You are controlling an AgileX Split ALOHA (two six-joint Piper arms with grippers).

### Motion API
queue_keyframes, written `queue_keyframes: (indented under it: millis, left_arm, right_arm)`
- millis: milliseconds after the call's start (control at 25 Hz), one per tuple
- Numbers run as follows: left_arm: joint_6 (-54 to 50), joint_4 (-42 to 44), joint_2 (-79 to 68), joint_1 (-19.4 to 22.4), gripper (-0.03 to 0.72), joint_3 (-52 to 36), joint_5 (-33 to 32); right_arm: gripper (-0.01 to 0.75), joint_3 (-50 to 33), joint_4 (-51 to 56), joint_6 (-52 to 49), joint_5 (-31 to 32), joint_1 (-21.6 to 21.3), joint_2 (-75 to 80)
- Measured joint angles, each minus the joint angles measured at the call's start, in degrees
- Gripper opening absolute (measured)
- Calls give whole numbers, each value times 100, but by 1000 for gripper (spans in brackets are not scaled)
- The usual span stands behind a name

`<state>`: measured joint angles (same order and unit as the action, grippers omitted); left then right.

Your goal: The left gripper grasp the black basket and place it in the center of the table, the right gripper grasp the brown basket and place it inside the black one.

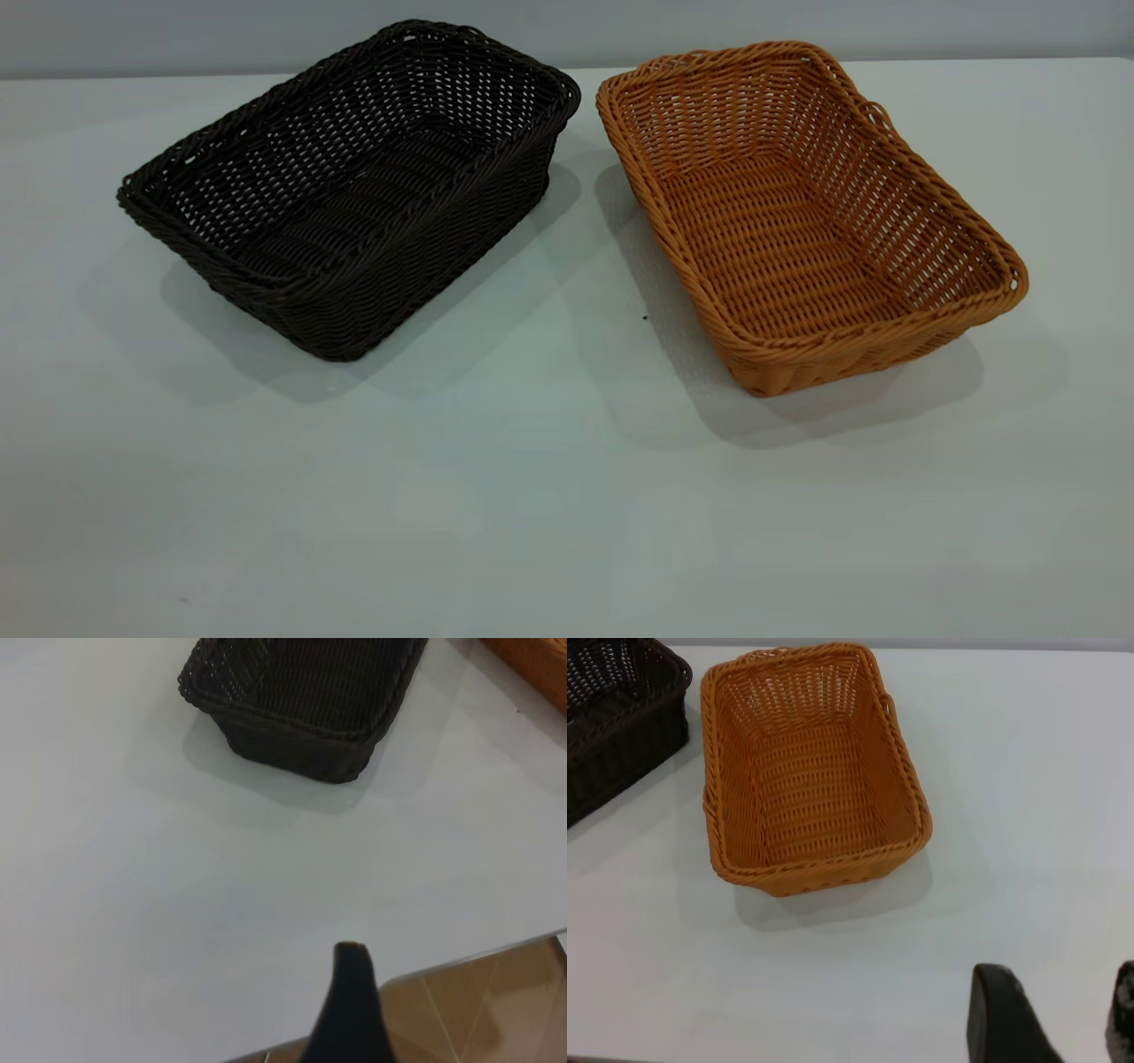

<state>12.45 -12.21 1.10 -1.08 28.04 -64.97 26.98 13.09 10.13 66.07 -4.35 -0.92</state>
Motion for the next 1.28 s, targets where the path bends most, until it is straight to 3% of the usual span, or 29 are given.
queue_keyframes:
  millis: [1280]
  left_arm:
    - [-7, -108, 0, 0, 542, 0, 0]
  right_arm:
    - [239, 0, 90, -12, 0, 0, 0]
